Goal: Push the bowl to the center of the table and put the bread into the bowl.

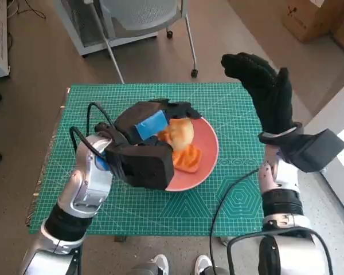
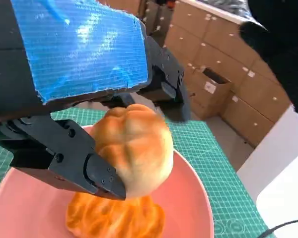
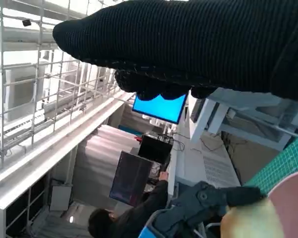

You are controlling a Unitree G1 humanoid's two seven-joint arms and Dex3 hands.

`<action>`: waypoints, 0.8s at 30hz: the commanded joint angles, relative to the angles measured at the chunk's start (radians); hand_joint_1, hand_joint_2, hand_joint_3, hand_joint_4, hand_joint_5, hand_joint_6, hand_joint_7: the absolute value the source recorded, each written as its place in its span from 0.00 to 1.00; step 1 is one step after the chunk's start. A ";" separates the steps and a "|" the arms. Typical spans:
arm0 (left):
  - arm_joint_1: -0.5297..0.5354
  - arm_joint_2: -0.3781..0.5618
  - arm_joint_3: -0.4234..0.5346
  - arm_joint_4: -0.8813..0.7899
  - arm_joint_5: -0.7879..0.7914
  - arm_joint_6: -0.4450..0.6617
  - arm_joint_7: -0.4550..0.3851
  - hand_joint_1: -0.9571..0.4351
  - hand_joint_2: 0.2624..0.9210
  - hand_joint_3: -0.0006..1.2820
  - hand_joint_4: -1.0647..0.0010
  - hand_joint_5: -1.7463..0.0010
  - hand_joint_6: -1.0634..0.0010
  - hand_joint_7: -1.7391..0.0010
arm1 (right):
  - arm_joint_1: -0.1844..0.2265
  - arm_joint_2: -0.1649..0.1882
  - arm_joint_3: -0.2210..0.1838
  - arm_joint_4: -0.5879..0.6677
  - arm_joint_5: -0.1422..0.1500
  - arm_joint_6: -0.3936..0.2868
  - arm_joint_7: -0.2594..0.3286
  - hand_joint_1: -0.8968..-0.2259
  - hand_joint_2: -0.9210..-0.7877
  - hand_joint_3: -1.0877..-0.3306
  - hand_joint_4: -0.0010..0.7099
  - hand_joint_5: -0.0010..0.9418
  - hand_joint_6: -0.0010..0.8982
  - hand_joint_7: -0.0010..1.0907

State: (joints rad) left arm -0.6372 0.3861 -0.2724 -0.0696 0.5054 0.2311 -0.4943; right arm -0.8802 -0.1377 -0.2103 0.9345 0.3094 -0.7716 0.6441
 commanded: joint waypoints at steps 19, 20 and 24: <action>0.092 -0.002 0.251 -0.074 -0.302 -0.121 0.067 0.54 0.83 0.00 0.91 1.00 0.76 0.96 | 0.033 0.031 0.002 -0.086 0.011 0.041 -0.004 0.54 0.00 0.78 0.34 0.00 0.46 0.00; 0.093 -0.012 0.278 -0.067 -0.333 -0.142 0.081 0.53 0.83 0.00 0.91 1.00 0.76 0.96 | 0.032 0.030 0.001 -0.087 0.011 0.042 -0.005 0.54 0.00 0.78 0.34 0.00 0.46 0.00; 0.096 -0.054 0.355 -0.051 -0.438 -0.202 0.130 0.52 0.85 0.01 0.89 0.99 0.75 0.96 | 0.029 0.030 0.000 -0.095 0.009 0.046 -0.009 0.54 0.00 0.78 0.34 0.00 0.46 0.00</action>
State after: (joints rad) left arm -0.5473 0.3706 0.0189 -0.1308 0.1460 0.0779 -0.4072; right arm -0.8701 -0.1108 -0.2103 0.8424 0.3128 -0.7439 0.6431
